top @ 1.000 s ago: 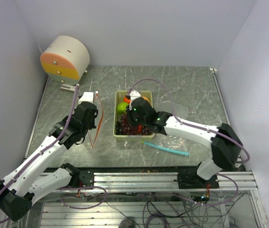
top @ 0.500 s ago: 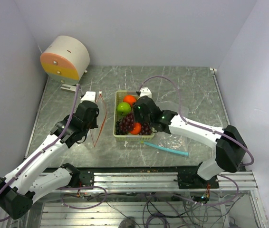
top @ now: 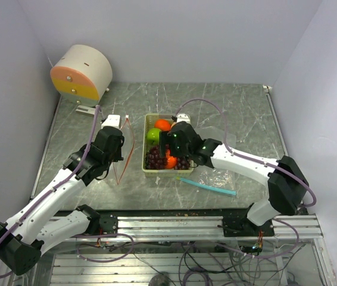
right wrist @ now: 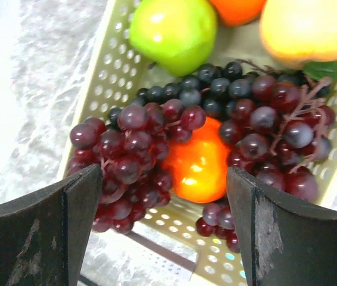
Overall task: Place the food in the zip-top bag and seal the zipper
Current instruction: Pick up the fake fruit from the bin.
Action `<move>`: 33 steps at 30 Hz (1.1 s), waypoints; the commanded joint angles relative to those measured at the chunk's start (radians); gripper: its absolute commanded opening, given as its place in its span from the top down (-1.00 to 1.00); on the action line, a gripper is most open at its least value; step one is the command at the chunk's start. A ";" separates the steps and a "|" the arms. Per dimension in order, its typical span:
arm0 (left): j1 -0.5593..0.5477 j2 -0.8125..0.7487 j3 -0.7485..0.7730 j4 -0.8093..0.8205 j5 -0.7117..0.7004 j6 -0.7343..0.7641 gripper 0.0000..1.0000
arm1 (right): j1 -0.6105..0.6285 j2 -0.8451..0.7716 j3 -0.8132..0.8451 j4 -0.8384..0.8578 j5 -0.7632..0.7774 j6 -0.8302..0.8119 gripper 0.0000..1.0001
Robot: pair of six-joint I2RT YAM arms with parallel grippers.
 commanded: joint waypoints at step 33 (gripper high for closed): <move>0.004 0.006 -0.003 0.043 0.019 0.001 0.86 | 0.077 0.140 -0.024 0.243 0.012 -0.024 0.46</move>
